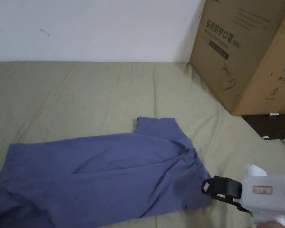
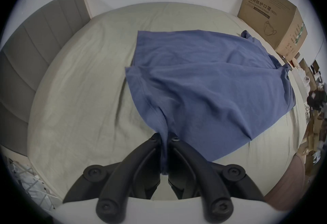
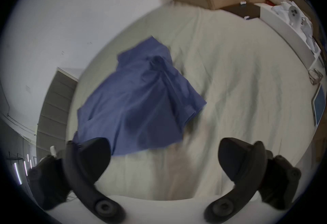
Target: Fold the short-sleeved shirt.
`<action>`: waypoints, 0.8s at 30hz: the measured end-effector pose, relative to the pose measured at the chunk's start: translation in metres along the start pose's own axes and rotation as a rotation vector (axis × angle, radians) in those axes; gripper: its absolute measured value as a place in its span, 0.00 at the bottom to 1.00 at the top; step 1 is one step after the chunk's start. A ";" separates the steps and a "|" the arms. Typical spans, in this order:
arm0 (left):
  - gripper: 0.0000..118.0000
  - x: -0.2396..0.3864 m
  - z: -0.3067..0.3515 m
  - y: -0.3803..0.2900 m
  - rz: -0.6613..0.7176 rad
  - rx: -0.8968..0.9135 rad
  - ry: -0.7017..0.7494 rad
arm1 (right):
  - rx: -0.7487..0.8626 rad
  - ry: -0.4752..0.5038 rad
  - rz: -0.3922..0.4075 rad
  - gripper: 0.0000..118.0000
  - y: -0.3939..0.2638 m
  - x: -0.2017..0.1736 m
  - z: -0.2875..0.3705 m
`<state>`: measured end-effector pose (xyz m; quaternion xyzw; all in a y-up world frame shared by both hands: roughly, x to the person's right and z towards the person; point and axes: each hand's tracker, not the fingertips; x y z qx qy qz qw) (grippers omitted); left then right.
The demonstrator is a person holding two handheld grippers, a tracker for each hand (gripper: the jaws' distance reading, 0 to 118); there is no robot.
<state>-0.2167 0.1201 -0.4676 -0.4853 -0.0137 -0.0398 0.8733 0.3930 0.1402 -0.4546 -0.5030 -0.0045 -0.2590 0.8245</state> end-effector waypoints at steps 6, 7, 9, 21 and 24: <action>0.05 -0.003 0.007 0.001 0.058 -0.030 -0.017 | -0.083 -0.134 -0.023 0.98 0.034 -0.002 -0.070; 0.05 -0.002 0.006 0.001 0.062 -0.035 -0.017 | -0.088 -0.153 0.004 0.96 0.037 0.000 -0.079; 0.05 0.003 0.003 0.000 0.062 -0.047 -0.016 | -0.100 -0.216 0.095 0.80 0.036 -0.011 -0.089; 0.05 -0.003 0.004 0.004 0.054 -0.054 -0.004 | -0.083 -0.280 0.453 0.06 0.004 -0.053 -0.041; 0.05 -0.008 0.017 0.007 0.017 -0.047 0.024 | -0.087 -0.290 0.471 0.06 -0.001 -0.049 -0.020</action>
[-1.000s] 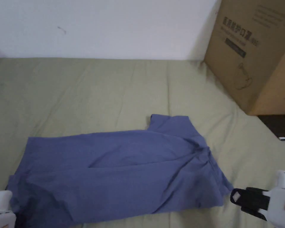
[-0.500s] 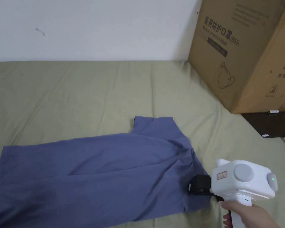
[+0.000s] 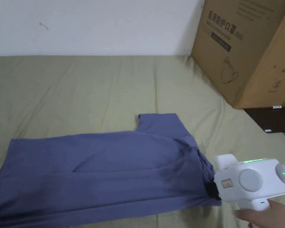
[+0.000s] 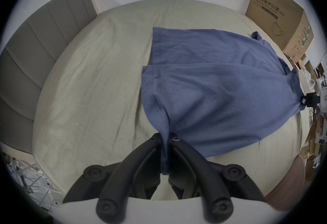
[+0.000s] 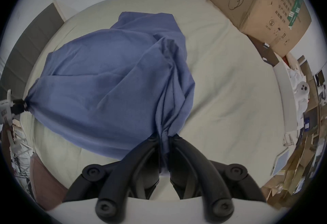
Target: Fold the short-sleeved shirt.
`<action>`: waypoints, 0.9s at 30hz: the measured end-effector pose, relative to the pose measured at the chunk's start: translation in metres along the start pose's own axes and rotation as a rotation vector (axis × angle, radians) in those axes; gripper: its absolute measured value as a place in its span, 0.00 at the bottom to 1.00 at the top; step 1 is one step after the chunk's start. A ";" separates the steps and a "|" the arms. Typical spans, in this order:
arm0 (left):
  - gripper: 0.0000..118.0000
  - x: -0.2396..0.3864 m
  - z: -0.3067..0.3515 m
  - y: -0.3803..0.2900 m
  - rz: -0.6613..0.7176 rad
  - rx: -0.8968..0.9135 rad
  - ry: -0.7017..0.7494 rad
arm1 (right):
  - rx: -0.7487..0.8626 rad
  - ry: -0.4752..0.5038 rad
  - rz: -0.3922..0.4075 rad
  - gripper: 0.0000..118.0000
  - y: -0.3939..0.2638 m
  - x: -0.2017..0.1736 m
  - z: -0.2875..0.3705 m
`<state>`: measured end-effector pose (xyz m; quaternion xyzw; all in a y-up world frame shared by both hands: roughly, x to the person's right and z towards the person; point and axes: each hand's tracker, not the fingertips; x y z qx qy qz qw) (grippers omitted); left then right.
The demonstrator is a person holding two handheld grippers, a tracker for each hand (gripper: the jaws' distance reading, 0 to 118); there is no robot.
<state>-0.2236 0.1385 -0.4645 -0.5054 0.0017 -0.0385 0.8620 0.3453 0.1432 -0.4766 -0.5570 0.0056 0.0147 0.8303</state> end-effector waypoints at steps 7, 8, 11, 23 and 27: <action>0.05 -0.007 0.049 -0.048 -0.056 -0.064 -0.067 | -0.056 0.038 -0.067 0.06 -0.070 0.005 0.048; 0.05 -0.009 0.055 -0.060 -0.050 -0.083 -0.083 | -0.072 0.056 -0.098 0.06 -0.083 0.007 0.051; 0.05 -0.018 0.062 -0.089 0.028 -0.114 -0.162 | -0.103 0.131 -0.201 0.06 -0.110 0.020 0.046; 0.94 -0.008 0.125 -0.087 0.119 0.242 -0.254 | 0.169 0.247 -0.245 0.98 -0.108 -0.021 0.113; 0.12 0.010 0.146 -0.079 0.079 0.376 -0.363 | 0.481 0.287 -0.187 0.06 -0.107 -0.060 0.163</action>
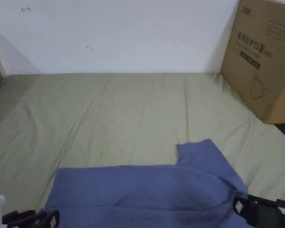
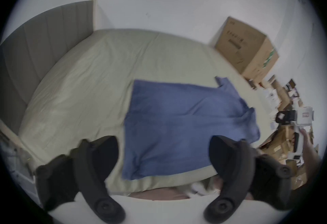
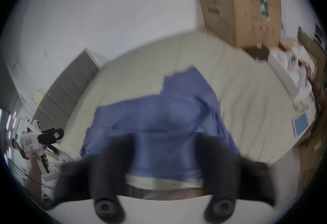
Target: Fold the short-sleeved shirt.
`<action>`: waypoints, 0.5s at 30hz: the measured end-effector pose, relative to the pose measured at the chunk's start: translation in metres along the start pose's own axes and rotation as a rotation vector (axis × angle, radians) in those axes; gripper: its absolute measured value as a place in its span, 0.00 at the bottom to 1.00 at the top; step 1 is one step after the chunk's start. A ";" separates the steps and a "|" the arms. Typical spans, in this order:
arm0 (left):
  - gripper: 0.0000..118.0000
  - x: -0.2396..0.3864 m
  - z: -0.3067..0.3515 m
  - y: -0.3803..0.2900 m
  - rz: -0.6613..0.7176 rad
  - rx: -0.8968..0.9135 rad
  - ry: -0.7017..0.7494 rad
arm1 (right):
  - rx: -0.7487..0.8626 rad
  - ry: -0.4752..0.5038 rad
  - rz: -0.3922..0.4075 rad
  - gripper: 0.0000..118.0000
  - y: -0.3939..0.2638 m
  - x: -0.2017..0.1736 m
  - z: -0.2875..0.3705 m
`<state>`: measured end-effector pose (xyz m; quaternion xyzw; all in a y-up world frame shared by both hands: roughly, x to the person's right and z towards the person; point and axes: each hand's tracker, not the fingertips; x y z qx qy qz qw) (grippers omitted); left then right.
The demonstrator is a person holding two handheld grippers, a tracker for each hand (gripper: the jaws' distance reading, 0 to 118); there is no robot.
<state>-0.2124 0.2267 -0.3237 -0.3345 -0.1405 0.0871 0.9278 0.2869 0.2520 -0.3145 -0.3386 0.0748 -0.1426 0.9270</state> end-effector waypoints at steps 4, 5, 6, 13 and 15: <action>0.00 0.004 -0.021 -0.004 -0.118 -0.006 0.090 | 0.014 -0.041 0.036 0.00 0.008 -0.024 -0.007; 0.00 -0.004 -0.029 0.003 -0.090 -0.025 0.074 | 0.006 -0.001 0.011 0.00 0.009 -0.024 -0.010; 0.00 -0.012 -0.038 0.011 -0.080 -0.044 0.086 | -0.016 0.017 -0.006 0.00 0.010 -0.024 -0.014; 0.03 -0.111 -0.162 0.089 0.043 -0.234 0.100 | -0.111 -0.037 0.008 0.00 0.012 -0.016 -0.050; 0.55 -0.131 -0.200 0.093 0.031 -0.265 0.113 | -0.148 -0.049 -0.009 0.00 0.011 -0.011 -0.062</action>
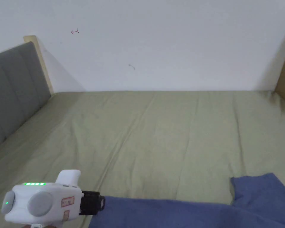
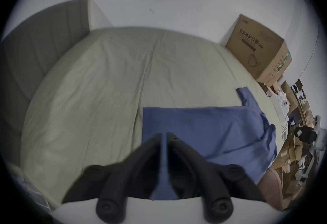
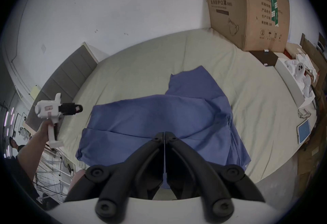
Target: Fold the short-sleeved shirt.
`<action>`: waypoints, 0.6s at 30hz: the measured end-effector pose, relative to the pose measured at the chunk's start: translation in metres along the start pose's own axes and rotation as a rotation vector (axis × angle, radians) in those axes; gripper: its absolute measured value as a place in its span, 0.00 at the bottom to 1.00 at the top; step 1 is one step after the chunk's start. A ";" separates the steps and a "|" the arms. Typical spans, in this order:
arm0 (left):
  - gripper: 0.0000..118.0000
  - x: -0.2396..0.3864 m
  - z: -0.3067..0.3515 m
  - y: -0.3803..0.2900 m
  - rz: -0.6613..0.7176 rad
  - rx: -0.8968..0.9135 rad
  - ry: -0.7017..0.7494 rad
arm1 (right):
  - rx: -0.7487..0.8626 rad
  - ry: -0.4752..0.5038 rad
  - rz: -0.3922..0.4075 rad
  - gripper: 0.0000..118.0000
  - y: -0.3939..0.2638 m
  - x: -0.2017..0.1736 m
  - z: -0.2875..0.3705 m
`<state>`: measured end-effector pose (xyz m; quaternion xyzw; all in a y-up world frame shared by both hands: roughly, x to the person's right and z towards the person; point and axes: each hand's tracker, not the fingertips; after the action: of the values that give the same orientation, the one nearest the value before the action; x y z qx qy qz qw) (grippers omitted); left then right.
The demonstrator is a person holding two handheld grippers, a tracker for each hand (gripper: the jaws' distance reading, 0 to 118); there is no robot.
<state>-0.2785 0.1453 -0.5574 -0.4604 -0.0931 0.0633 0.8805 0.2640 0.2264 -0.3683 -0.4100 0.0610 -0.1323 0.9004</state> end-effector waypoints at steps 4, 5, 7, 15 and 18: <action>1.00 -0.011 -0.057 0.009 -0.012 -0.011 0.020 | -0.056 0.006 -0.049 0.00 -0.001 0.009 -0.024; 0.99 -0.013 -0.069 0.009 -0.020 -0.033 0.030 | -0.070 -0.003 -0.054 0.01 -0.001 0.011 -0.029; 0.97 -0.016 -0.093 0.004 -0.021 -0.095 0.047 | -0.089 -0.031 -0.062 0.00 -0.005 0.016 -0.039; 0.04 0.039 -0.072 -0.019 -0.275 -0.039 0.050 | -0.068 -0.040 -0.037 0.00 0.032 0.055 -0.069; 0.04 0.039 -0.069 -0.012 -0.249 -0.054 0.081 | -0.042 -0.045 -0.045 0.01 0.078 0.083 -0.105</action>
<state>-0.2252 0.0912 -0.5820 -0.4710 -0.1156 -0.0677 0.8719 0.3353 0.1758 -0.4965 -0.4328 0.0344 -0.1419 0.8896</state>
